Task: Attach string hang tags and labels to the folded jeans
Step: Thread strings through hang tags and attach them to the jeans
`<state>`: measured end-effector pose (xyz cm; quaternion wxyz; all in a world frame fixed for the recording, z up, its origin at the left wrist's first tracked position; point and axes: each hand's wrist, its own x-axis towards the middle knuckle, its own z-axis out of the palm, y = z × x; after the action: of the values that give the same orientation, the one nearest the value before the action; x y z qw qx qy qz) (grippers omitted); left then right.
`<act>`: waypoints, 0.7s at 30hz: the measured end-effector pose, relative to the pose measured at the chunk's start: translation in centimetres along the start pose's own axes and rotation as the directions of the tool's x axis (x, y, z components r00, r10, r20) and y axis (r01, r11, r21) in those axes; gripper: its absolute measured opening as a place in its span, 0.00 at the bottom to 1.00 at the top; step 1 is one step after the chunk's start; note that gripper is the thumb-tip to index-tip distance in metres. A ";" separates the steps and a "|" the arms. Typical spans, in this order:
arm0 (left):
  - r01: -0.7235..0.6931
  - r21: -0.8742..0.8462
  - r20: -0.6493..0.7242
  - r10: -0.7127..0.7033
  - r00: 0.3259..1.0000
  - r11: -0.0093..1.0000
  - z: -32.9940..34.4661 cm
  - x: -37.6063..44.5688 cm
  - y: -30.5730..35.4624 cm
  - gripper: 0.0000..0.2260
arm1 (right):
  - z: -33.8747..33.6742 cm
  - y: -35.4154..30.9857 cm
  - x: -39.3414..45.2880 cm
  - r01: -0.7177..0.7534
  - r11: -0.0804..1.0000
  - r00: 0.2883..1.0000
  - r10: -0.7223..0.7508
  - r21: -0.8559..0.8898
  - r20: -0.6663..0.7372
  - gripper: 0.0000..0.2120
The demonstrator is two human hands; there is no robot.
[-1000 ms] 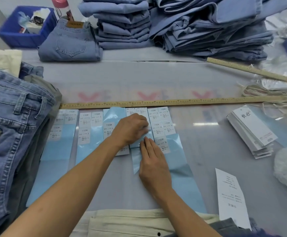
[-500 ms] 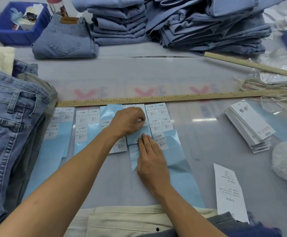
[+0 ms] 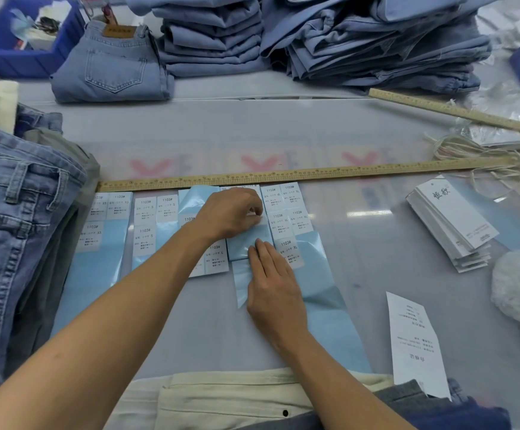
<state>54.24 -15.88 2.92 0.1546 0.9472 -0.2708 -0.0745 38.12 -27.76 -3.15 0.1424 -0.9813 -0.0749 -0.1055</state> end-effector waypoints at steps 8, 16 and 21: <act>-0.053 0.093 -0.015 0.055 0.998 0.994 0.5 -0.4 0.4 0.10 | -0.1 0.0 -0.1 0.015 0.999 0.999 -0.016 -0.031 -0.047 0.24; -0.116 0.175 -0.033 0.124 0.992 0.978 1.3 -1.2 0.5 0.15 | -0.2 0.1 -0.1 0.029 0.999 0.997 -0.031 -0.035 -0.077 0.23; -0.157 0.239 -0.053 0.174 0.983 0.958 1.7 -1.7 0.6 0.15 | -0.3 0.0 0.0 0.032 0.999 0.997 -0.034 -0.035 -0.072 0.24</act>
<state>52.20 -15.86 1.64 0.0577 0.9348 -0.3503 0.0058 38.07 -27.84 -2.91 0.1264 -0.9778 -0.0841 -0.1447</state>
